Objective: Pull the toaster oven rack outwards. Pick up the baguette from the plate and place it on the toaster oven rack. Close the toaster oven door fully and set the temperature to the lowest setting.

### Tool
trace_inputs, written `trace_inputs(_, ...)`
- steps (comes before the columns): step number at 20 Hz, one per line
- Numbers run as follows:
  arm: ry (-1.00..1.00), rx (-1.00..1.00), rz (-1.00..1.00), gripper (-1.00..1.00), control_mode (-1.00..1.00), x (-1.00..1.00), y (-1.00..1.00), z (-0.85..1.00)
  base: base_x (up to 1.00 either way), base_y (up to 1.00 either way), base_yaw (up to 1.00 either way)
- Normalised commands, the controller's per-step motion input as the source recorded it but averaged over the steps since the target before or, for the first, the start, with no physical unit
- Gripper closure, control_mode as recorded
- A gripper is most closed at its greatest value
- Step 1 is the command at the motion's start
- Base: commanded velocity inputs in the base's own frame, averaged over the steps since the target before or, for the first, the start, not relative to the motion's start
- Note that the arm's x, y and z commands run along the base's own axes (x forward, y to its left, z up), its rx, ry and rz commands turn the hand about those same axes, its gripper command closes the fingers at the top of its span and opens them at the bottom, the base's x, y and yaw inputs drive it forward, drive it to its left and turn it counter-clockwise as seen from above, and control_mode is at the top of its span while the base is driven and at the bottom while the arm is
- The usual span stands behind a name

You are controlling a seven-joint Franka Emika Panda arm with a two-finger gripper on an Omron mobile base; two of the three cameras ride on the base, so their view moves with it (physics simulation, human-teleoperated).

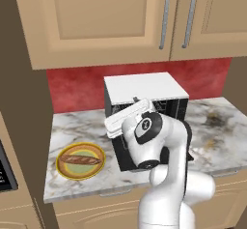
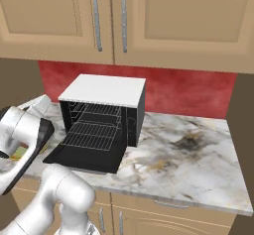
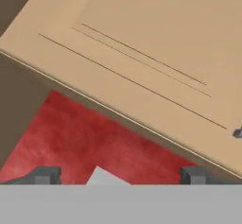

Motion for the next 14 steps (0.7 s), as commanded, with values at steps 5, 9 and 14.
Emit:
trace_inputs(5, -0.49, 0.19, 0.03, -1.00, -1.00, -0.40, 0.10, 0.00, 0.00, 0.00, 0.00)
trace_inputs(9, -0.51, 0.21, 0.06, -1.00, -1.00, -0.40, 0.09, 0.02, 0.00, 0.00, 0.00)
trace_inputs(14, -0.61, 0.23, 0.12, -1.00, -1.00, -0.41, 0.22, 0.00, 0.00, 0.00, 0.00)
